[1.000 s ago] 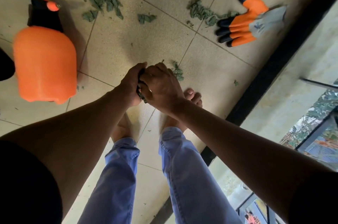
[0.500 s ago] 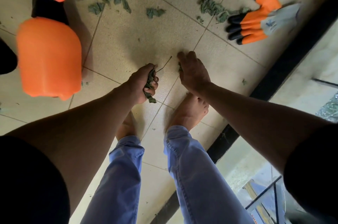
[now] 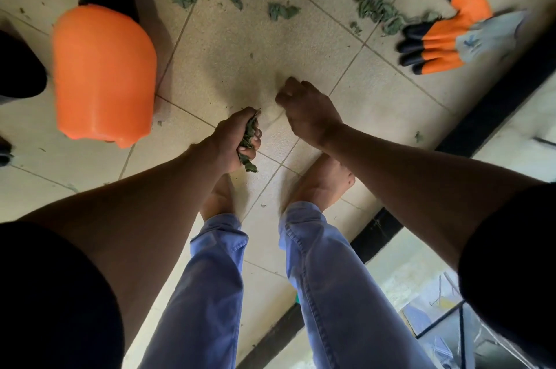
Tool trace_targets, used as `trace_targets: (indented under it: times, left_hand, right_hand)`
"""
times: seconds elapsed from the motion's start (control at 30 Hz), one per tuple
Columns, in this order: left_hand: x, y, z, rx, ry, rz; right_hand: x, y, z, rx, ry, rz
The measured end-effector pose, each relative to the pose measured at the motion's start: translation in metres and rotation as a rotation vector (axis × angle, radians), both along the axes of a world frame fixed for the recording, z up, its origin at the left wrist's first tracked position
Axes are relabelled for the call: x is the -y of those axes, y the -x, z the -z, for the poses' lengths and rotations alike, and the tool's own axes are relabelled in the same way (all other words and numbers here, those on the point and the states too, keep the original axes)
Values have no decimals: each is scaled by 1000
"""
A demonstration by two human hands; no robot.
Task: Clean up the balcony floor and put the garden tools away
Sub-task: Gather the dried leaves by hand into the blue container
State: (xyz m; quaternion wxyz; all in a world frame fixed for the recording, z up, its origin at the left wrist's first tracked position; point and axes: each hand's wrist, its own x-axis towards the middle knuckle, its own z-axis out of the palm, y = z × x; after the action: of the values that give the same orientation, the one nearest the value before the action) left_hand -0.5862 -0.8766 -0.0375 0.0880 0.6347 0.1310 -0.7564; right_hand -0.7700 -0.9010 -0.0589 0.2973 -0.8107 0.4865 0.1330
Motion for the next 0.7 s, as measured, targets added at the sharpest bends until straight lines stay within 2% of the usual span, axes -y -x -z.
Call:
trace_targets:
  times: [0.1, 0.23, 0.3, 0.37, 0.43, 0.53, 0.6, 0.63, 0.7]
  left_hand:
    - [-7, 0, -5, -5, -18, 0]
    - [-14, 4, -12, 3, -39, -16]
    - [-17, 5, -13, 10, -40, -21]
    - [-17, 4, -15, 13, -33, -33]
    - [-15, 2, -18, 15, -34, -53]
    - [-8, 3, -27, 41, -23, -123]
    - [-1, 5, -32, 62, 6, -233]
    - [4, 7, -36, 51, 24, -296]
    - [15, 13, -48, -18, 74, -392]
  right_hand:
    - [2, -1, -2, -58, 0, -178]
    - [8, -7, -7, -115, -52, -266]
    - [11, -12, -9, -104, -100, -244]
    - [14, -15, -10, -105, -162, -75]
    - [17, -17, -14, -85, -236, 217]
    - [28, -21, -39, 188, -452, 731]
    - [36, -25, -68, 399, -578, 962]
    - [39, -27, -84, 461, -583, 975]
    - [42, -31, -113, 481, -472, 829]
